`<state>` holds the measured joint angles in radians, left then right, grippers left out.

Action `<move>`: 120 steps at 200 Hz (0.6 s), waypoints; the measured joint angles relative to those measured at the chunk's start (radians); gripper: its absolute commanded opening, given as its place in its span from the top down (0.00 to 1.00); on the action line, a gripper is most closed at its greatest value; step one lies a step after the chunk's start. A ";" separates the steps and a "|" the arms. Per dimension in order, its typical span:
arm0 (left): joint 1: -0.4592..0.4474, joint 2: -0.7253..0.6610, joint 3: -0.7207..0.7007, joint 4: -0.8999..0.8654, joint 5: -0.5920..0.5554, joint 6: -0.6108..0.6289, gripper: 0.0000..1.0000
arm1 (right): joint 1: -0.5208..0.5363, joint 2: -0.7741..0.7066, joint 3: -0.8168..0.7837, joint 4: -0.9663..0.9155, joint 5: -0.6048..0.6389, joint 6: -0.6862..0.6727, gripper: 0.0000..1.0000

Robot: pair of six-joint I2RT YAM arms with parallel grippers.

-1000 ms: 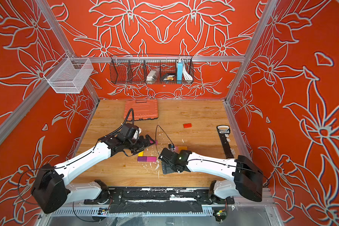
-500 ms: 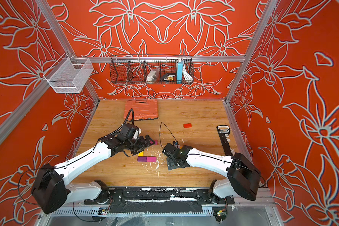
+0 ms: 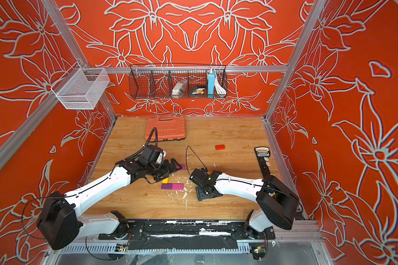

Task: Assemble the letter c with building blocks
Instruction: Assemble the building block at the center of the board.

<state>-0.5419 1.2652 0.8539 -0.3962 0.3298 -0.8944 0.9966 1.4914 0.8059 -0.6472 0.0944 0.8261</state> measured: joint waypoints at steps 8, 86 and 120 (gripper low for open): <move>-0.001 0.000 0.000 0.000 0.000 0.000 0.01 | -0.002 0.005 0.000 0.001 0.000 -0.001 0.19; -0.008 0.000 0.000 0.001 0.001 -0.008 0.01 | -0.004 0.015 0.000 0.000 -0.009 0.001 0.47; -0.016 0.000 0.000 0.002 0.001 -0.016 0.01 | -0.003 -0.003 0.000 -0.005 -0.026 0.021 0.50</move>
<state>-0.5579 1.2652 0.8539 -0.3946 0.3305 -0.9100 0.9939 1.4887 0.8055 -0.6521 0.0685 0.8467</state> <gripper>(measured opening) 0.985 0.615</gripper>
